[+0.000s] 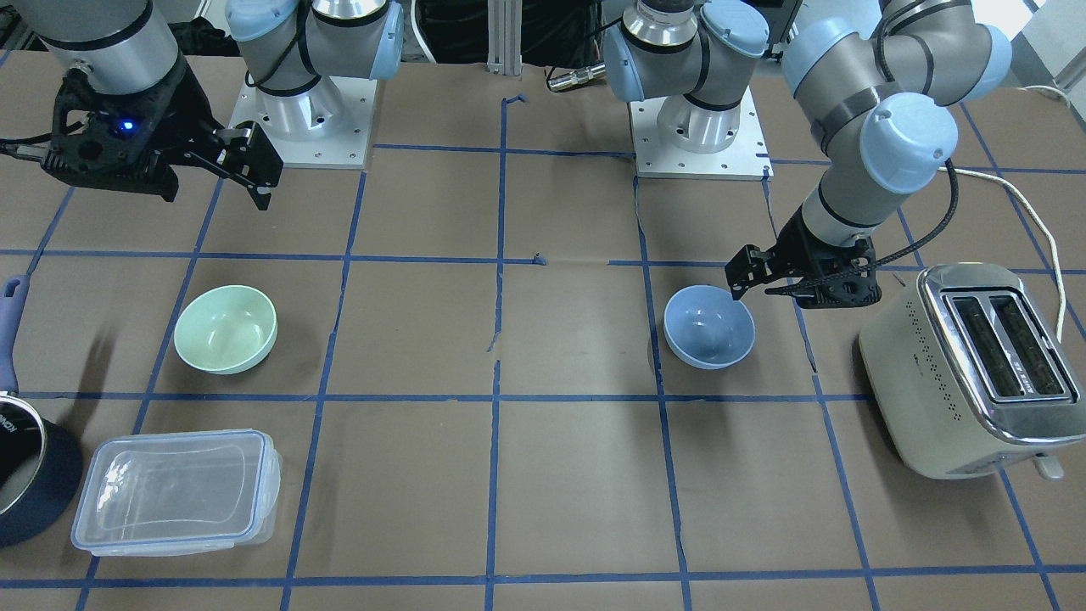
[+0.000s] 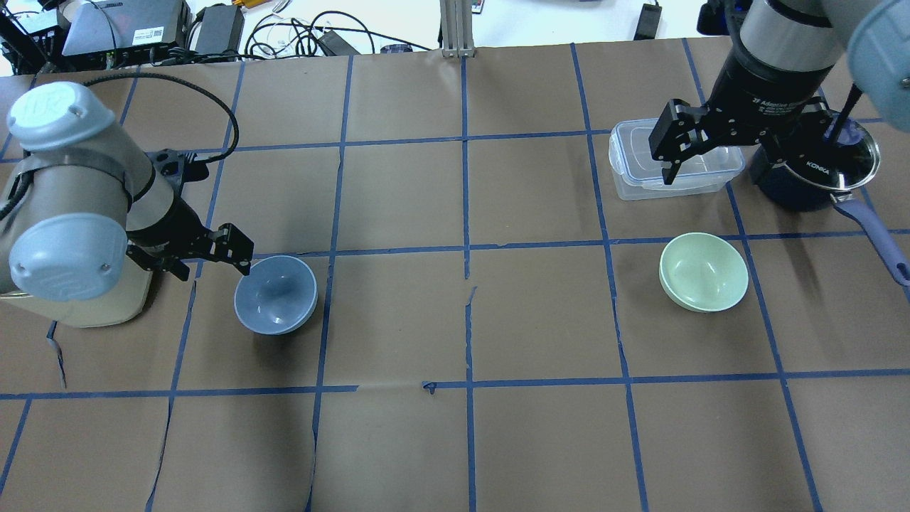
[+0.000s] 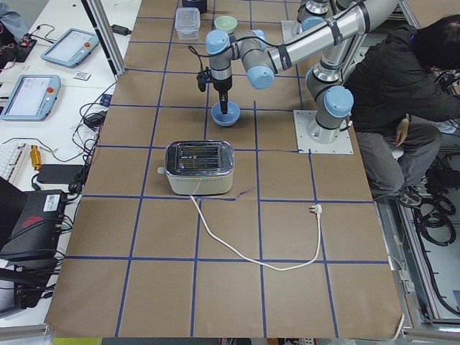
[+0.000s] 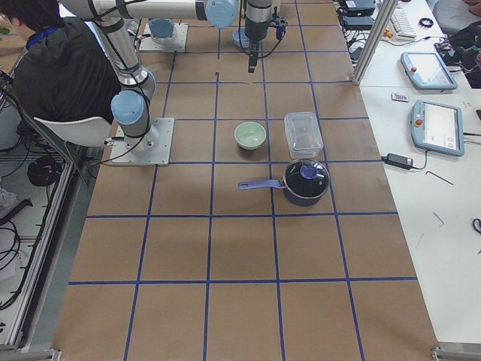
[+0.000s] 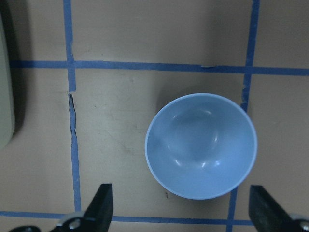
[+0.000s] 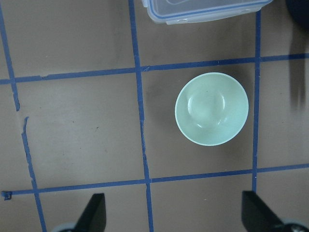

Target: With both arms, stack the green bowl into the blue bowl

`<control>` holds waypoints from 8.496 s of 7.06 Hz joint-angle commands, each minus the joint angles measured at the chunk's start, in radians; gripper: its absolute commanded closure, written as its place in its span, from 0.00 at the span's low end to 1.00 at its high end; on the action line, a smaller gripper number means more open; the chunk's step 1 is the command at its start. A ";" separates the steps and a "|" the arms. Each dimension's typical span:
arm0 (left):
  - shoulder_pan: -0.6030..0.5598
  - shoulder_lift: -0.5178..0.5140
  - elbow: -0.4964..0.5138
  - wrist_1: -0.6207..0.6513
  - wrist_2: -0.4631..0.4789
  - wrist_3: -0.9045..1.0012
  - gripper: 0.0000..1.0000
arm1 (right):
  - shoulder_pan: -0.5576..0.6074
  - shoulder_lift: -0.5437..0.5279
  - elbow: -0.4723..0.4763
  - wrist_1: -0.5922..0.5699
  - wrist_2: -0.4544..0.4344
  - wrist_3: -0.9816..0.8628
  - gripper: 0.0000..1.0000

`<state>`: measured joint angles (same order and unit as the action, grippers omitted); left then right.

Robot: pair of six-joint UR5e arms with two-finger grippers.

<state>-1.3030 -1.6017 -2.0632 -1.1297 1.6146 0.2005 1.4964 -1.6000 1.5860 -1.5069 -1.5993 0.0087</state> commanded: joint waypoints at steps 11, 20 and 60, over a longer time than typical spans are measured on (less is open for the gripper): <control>-0.065 -0.047 0.002 0.239 -0.094 -0.047 1.00 | -0.370 0.156 0.344 -0.429 0.016 -0.314 0.00; -0.502 -0.357 0.172 0.332 -0.220 -0.521 1.00 | -0.370 0.334 0.387 -0.530 0.117 -0.314 0.17; -0.263 0.048 0.492 -0.374 -0.027 -0.174 0.00 | 0.065 0.168 -0.175 0.011 0.102 0.159 0.00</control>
<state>-1.5665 -1.5545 -1.5717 -1.5016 1.5871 0.0304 1.5630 -1.3949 1.4088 -1.5194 -1.5078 0.2084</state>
